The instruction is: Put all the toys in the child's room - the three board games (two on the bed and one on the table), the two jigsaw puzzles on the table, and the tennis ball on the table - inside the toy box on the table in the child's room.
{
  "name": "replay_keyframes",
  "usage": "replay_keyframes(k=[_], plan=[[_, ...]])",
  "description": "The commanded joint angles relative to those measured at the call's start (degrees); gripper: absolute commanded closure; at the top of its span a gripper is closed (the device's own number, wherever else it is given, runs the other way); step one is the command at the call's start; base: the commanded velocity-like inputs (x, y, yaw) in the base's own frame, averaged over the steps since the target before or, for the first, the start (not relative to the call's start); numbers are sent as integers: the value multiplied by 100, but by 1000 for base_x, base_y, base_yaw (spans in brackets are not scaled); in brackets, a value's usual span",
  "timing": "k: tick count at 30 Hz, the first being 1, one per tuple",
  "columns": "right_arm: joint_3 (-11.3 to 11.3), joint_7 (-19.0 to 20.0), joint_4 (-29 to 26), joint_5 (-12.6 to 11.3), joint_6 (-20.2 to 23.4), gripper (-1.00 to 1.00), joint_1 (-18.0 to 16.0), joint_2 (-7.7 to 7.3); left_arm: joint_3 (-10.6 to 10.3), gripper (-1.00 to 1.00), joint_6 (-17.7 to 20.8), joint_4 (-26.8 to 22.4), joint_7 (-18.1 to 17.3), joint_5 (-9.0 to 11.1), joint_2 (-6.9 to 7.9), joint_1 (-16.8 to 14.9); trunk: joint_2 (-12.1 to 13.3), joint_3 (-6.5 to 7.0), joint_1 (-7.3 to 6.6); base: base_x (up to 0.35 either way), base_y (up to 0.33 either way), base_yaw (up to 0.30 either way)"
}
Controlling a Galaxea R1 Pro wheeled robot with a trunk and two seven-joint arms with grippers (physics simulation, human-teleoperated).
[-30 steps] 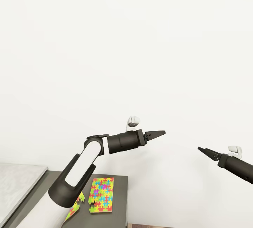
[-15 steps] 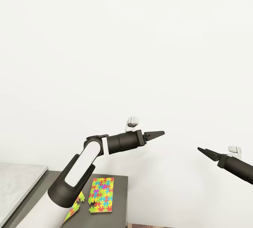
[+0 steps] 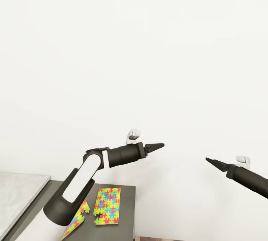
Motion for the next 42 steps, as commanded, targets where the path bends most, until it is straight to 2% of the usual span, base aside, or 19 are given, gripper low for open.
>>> replay_keyframes(k=[1,2,5,7,10,12,13,15,16,18,19,21,22,24,27,30,36,38,42], plan=[[-2,8,3,-17,33,-100,-2,0,-1,-100,9,0,-13,1,5,-1,-5,-2,2,0,0,12],[72,6,20,-15,28,-100,1,16,73,-100,5,-6,47,2,70,71,-5,-2,2,0,0,10],[148,5,28,-11,24,-100,4,36,162,-100,1,-17,107,6,130,154,-5,-2,2,0,0,8],[278,2,45,-9,18,-100,8,75,352,-100,-5,-41,232,9,225,366,-5,-2,2,0,0,6],[329,0,59,-5,16,-100,10,92,449,-100,-9,-50,306,7,258,500,-5,-2,2,0,0,4],[411,-6,85,3,-2,-100,12,116,644,-100,-16,-48,495,-8,305,766,-5,-2,2,0,0,3],[411,-6,85,3,-2,-100,12,116,644,-100,-16,-48,495,-8,305,766,-5,-2,2,0,0,3],[470,-8,114,16,-40,-100,14,131,849,-100,-21,-35,748,-52,331,962,-5,-2,2,0,0,2],[470,-8,114,16,-40,-100,14,131,849,-100,-21,-35,748,-52,331,962,-5,-2,2,0,0,2],[540,-9,144,42,-71,-100,15,141,1041,-100,-24,-33,1036,-86,344,1098,-5,-2,2,0,0,1],[540,-9,144,42,-71,-100,15,141,1041,-100,-24,-33,1036,-86,344,1098,-5,-2,2,0,0,1],[661,-17,174,72,-90,-100,10,147,1181,-100,-26,-29,1340,-110,341,1189,-5,-2,2,0,0,0],[661,-17,174,72,-90,-100,10,147,1181,-100,-26,-29,1340,-110,341,1189,-5,-2,2,0,0,0],[806,-45,229,98,-106,-100,4,151,1268,-100,-29,-21,1626,-129,333,1248,-5,-2,2,0,0,0],[871,-81,266,109,-111,-100,1,153,1301,-100,-35,-15,1756,-134,329,1269,-5,-2,2,0,0,0],[1021,-345,417,141,-95,-100,-30,155,1379,-100,-56,-6,2059,-141,329,1310,-5,-2,2,0,0,0],[1193,-794,596,164,-93,-100,-70,157,1421,-100,-69,-4,2221,-147,329,1332,-5,-2,2,0,0,0],[1322,-1033,683,177,-109,-100,-86,159,1435,-100,-74,-3,2288,-150,327,1339,-5,-2,2,0,0,0],[1438,-1207,757,193,-123,-100,-100,162,1444,-100,-75,-3,2344,-156,329,1345,-5,-2,2,0,0,0]])
